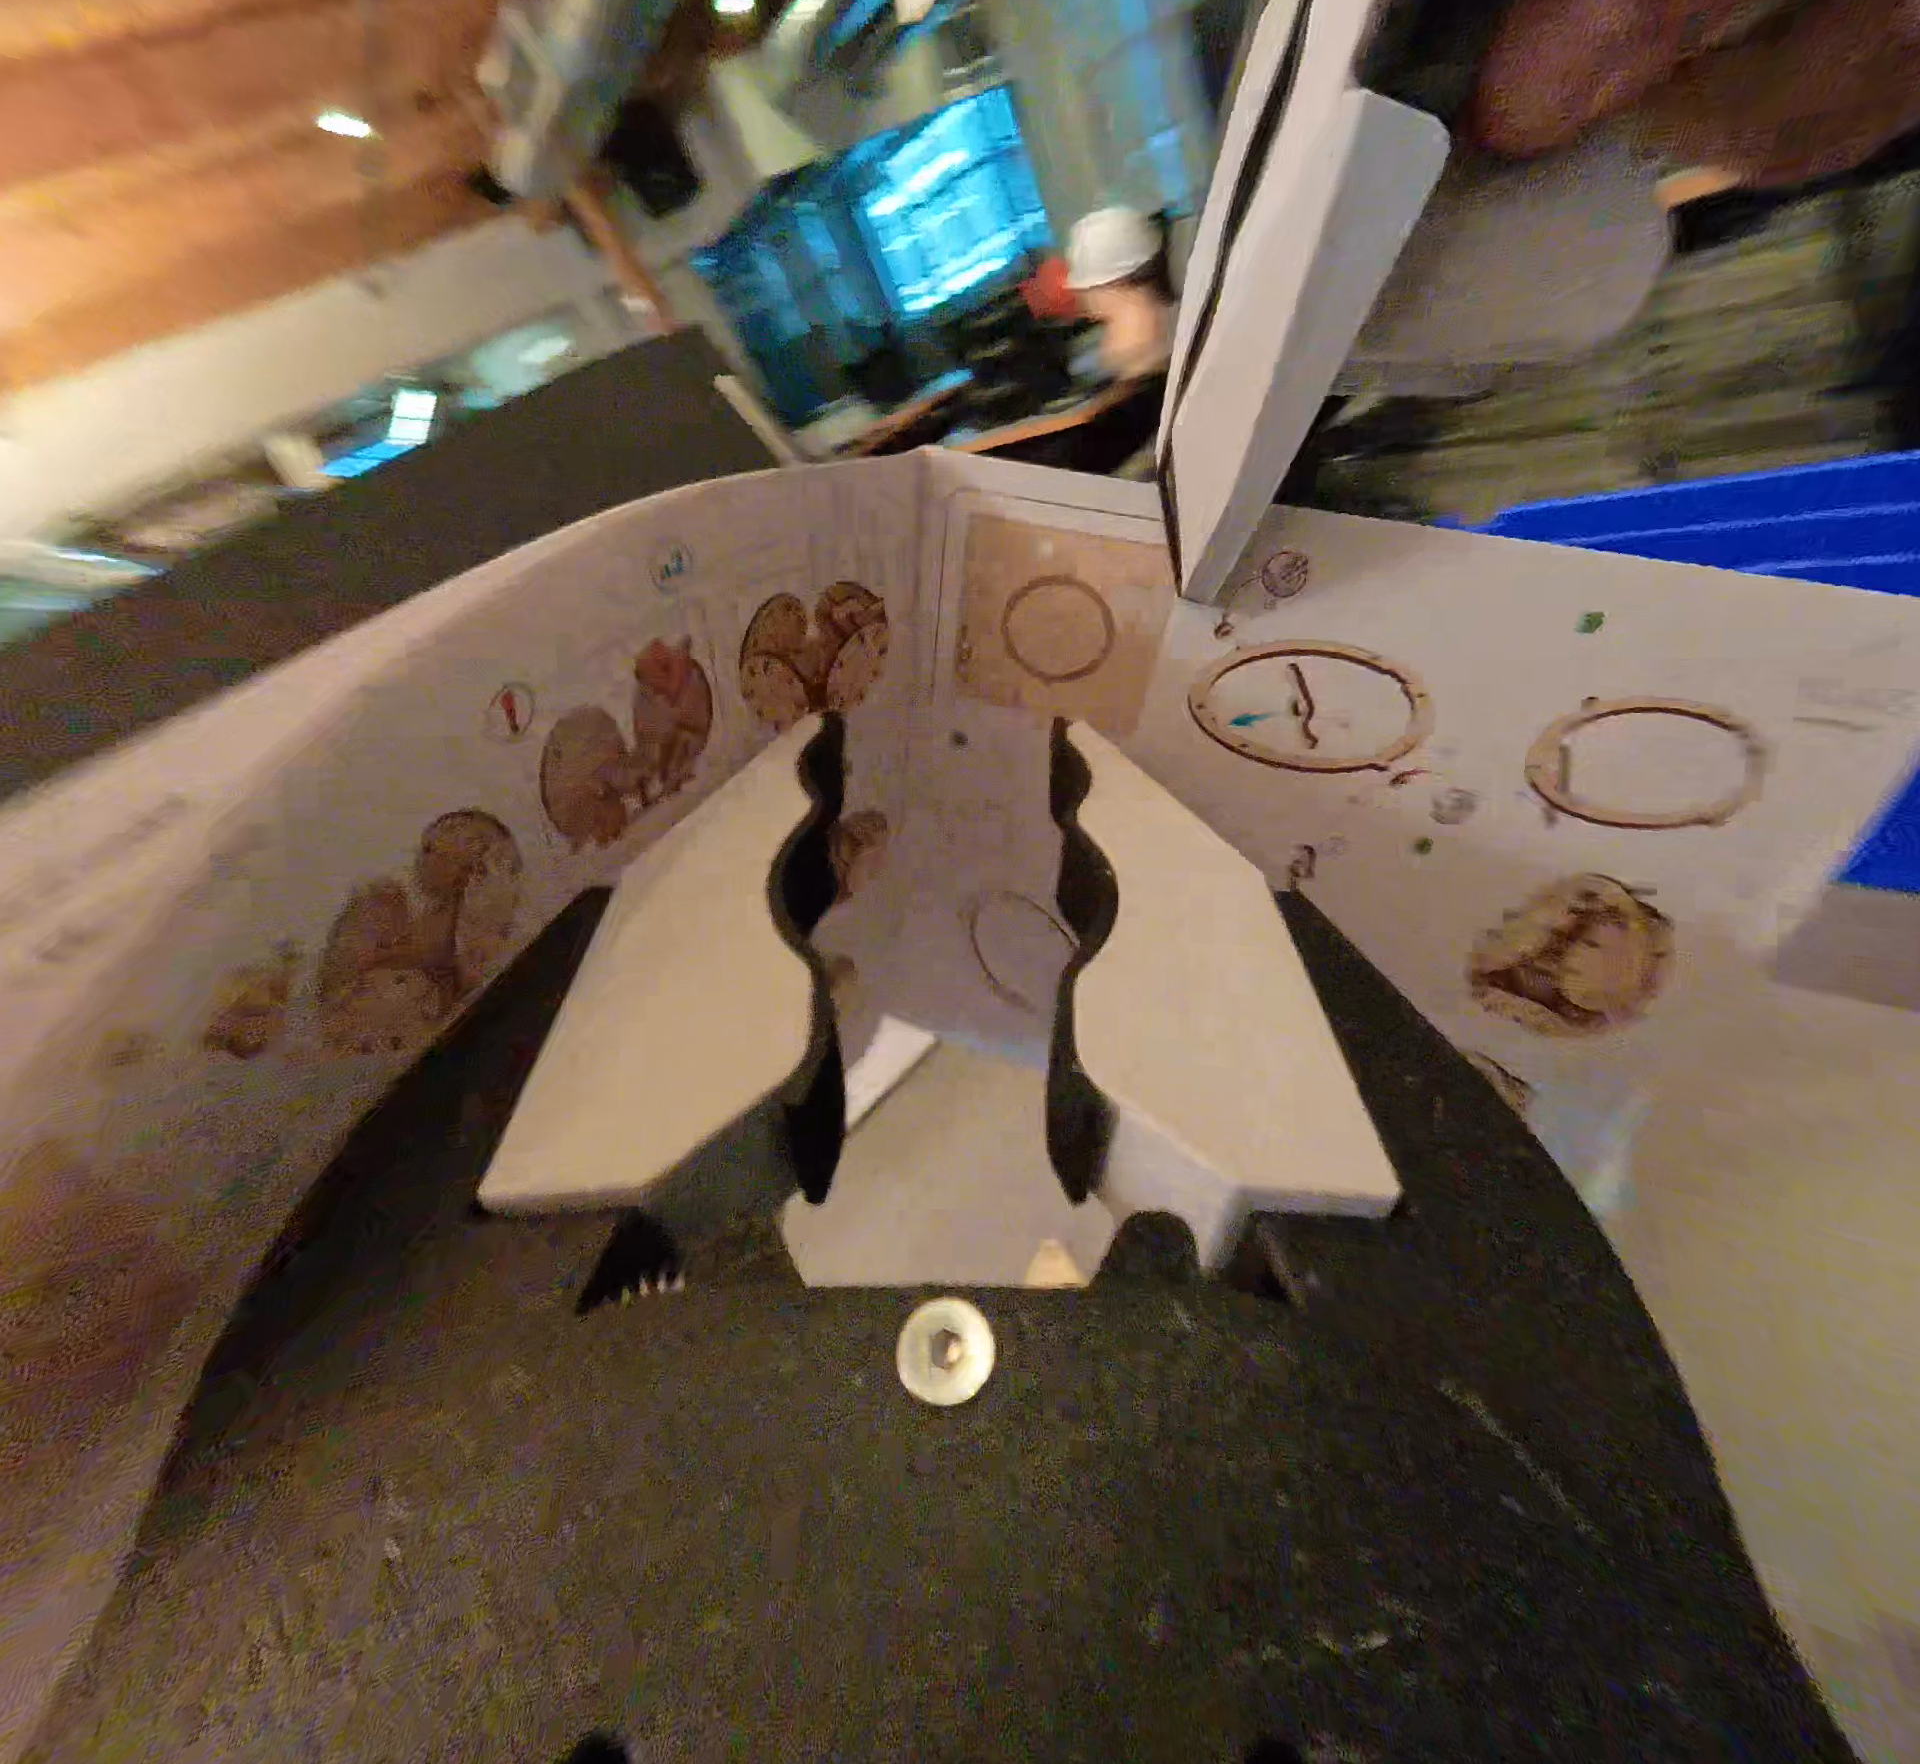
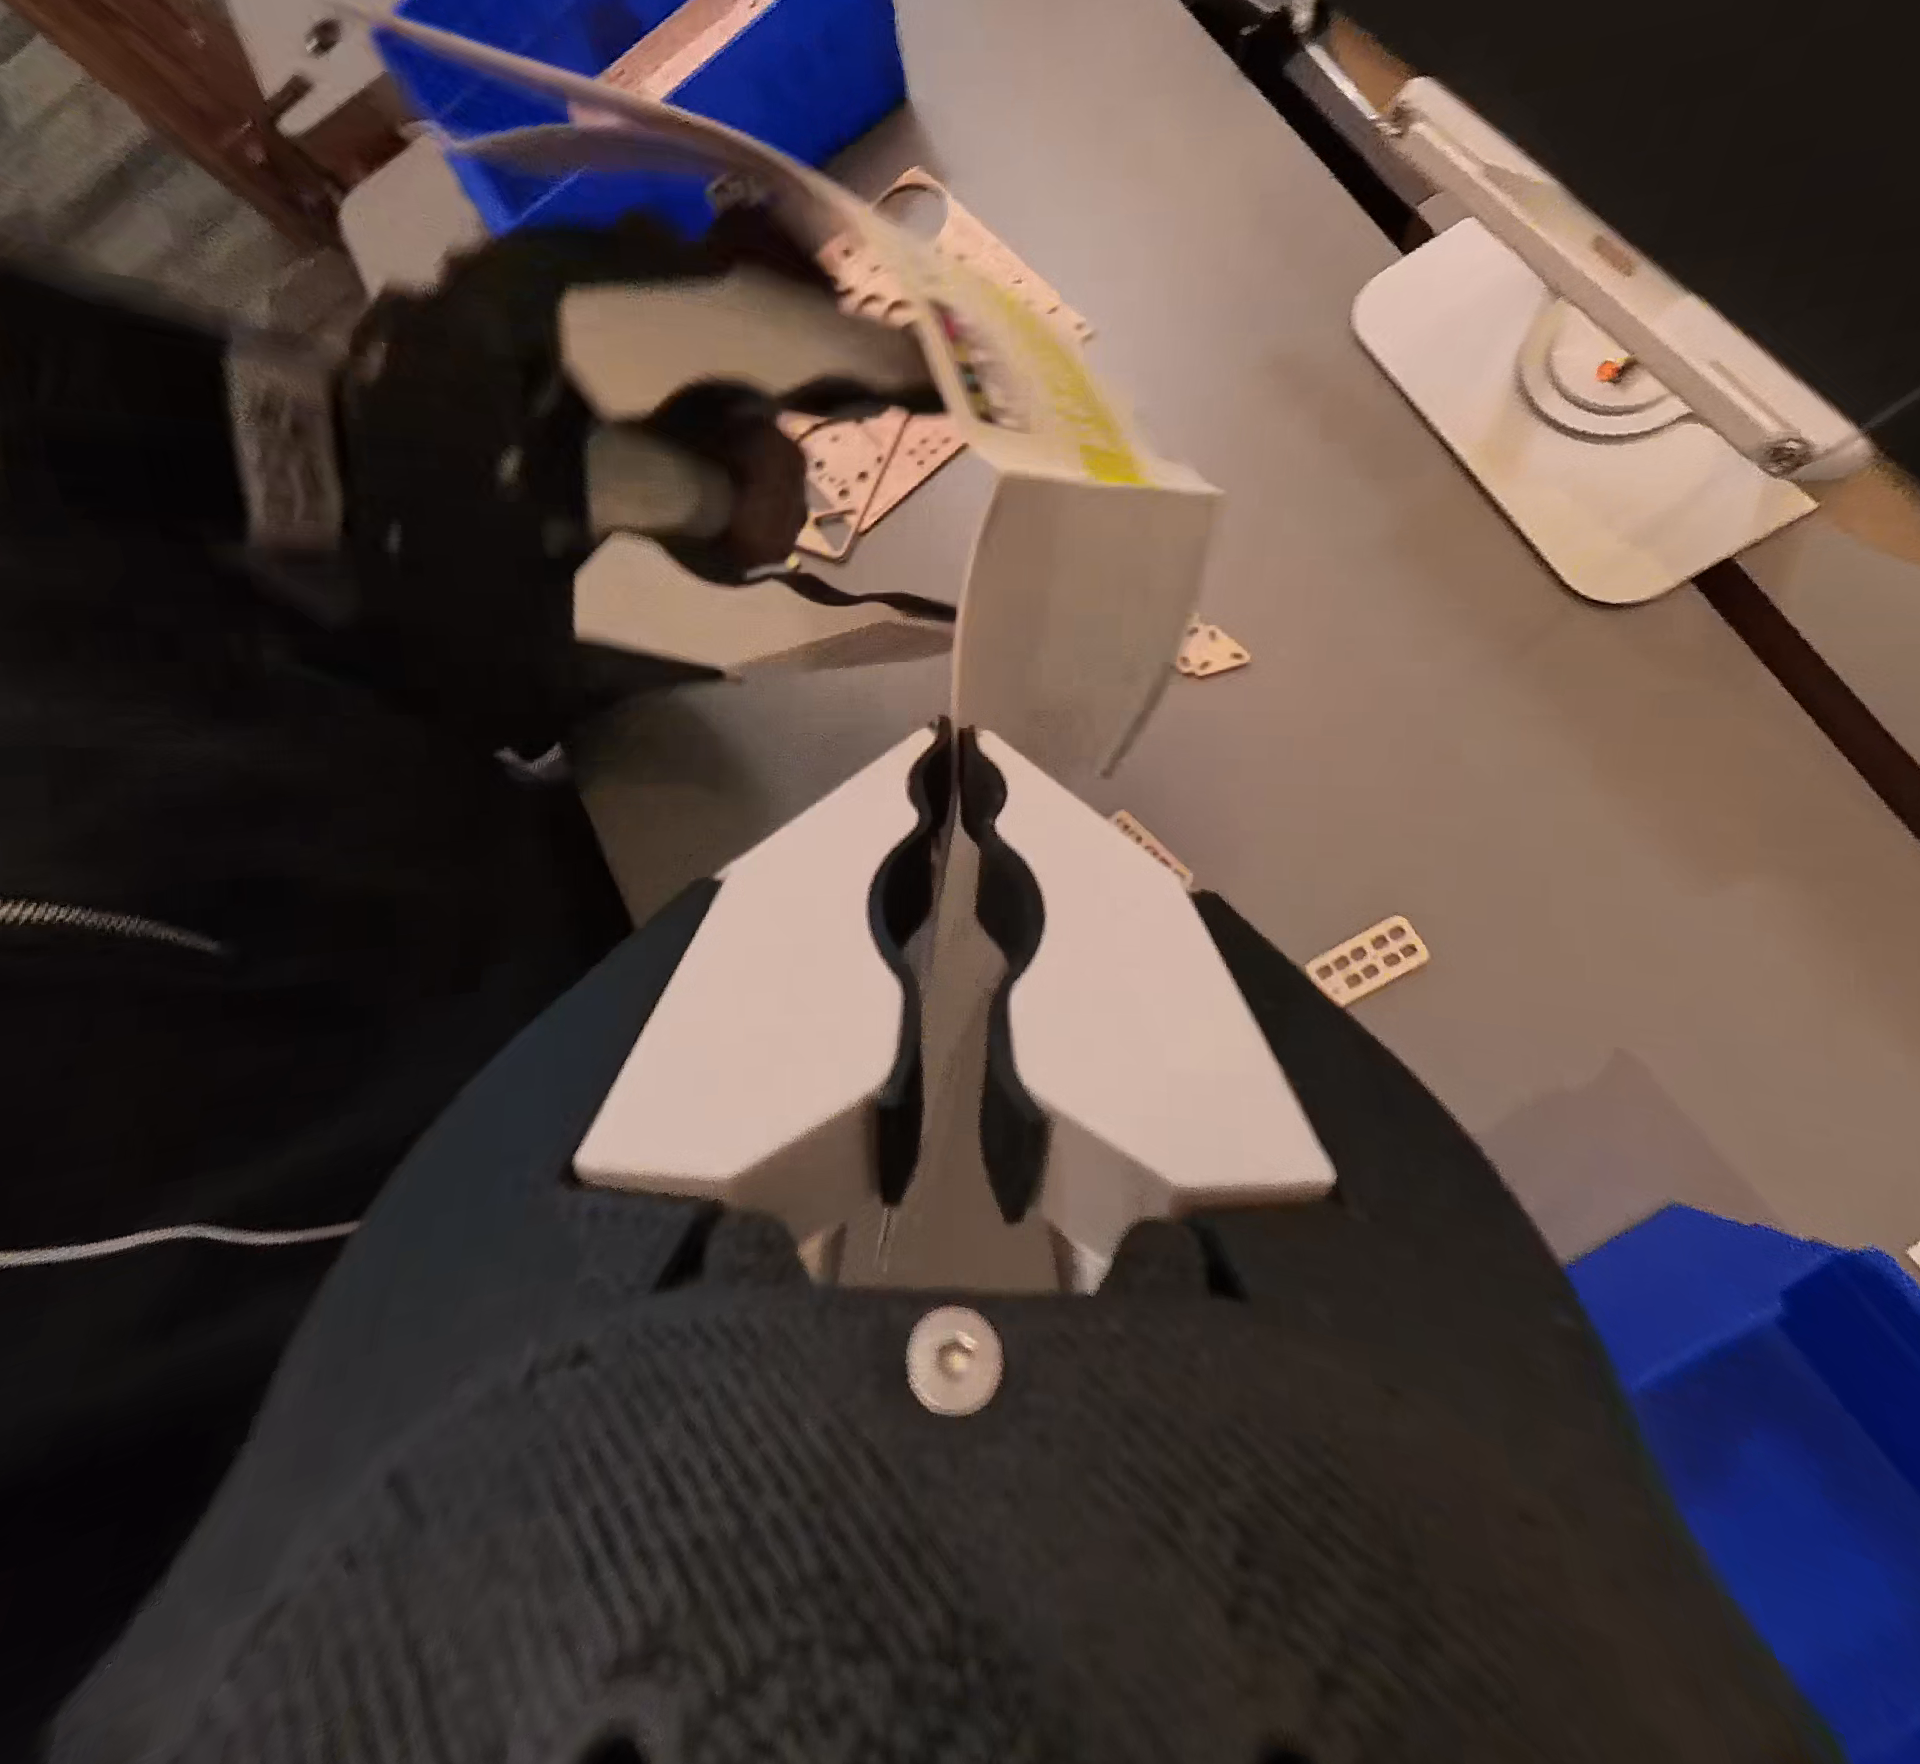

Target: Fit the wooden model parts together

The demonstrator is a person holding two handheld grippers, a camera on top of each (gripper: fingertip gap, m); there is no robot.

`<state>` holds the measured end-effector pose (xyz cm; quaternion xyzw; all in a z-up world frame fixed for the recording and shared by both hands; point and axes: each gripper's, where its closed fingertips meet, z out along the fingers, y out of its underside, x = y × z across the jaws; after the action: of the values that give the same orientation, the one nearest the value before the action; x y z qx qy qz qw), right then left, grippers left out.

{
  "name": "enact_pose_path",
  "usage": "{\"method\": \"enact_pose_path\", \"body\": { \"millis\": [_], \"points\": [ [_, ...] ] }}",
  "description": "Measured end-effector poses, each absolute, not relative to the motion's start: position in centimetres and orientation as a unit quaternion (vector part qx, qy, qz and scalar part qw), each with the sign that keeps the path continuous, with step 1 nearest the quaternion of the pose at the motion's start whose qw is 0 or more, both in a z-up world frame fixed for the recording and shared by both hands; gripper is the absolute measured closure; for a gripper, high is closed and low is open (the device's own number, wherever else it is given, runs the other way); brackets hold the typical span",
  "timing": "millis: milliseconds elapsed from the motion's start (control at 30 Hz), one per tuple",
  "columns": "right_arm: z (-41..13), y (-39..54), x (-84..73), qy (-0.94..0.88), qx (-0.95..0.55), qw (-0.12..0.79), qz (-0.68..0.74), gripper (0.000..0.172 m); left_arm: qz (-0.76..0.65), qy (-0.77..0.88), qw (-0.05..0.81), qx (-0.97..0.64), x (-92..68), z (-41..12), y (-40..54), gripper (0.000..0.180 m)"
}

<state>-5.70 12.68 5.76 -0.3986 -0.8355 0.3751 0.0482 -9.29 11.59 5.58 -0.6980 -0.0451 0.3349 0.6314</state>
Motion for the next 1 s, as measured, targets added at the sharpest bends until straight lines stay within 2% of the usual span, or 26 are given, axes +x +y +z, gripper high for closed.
{"method": "enact_pose_path", "body": {
  "millis": [100, 167, 267, 333, 367, 467, 600, 633, 767, 1000],
  "points": [
    [5.7, 12.2, -4.4, -0.856, -0.368, 0.034, 0.362, 0.172, 0.174, 0.014, 0.679, -0.713, -7.0, 5.5, 11.5, 0.099],
    [5.5, 11.8, -3.5, -0.869, -0.349, 0.016, 0.349, 0.172, 0.155, 0.036, 0.688, -0.708, -6.4, 5.6, 11.4, 0.092],
    [5.2, 11.0, -1.9, -0.892, -0.306, -0.015, 0.332, 0.172, 0.185, 0.063, 0.681, -0.706, -6.2, 5.2, 11.6, 0.074],
    [4.9, 10.7, -0.8, -0.913, -0.266, -0.021, 0.309, 0.172, 0.185, 0.065, 0.693, -0.694, -5.9, 5.5, 11.7, 0.053],
    [4.8, 10.5, -0.4, -0.922, -0.245, -0.016, 0.301, 0.172, 0.178, 0.071, 0.696, -0.692, -5.6, 5.5, 11.7, 0.051],
    [5.0, 9.9, -0.1, -0.932, -0.213, 0.007, 0.293, 0.172, 0.128, 0.077, 0.703, -0.695, -4.7, 5.2, 11.9, 0.059],
    [5.6, 9.2, -0.2, -0.931, -0.200, 0.018, 0.305, 0.172, 0.041, 0.113, 0.712, -0.691, -2.6, 5.0, 11.5, 0.105],
    [5.8, 9.1, -0.1, -0.930, -0.196, 0.020, 0.312, 0.172, 0.026, 0.117, 0.718, -0.686, -2.3, 5.2, 11.3, 0.111],
    [6.6, 8.8, 0.0, -0.920, -0.188, 0.023, 0.344, 0.172, -0.019, 0.102, 0.743, -0.661, -2.0, 6.6, 10.7, 0.123],
    [7.0, 9.7, -0.9, -0.905, -0.203, 0.050, 0.370, 0.172, -0.069, 0.120, 0.754, -0.642, -0.9, 7.1, 10.4, 0.167]
  ]
}}
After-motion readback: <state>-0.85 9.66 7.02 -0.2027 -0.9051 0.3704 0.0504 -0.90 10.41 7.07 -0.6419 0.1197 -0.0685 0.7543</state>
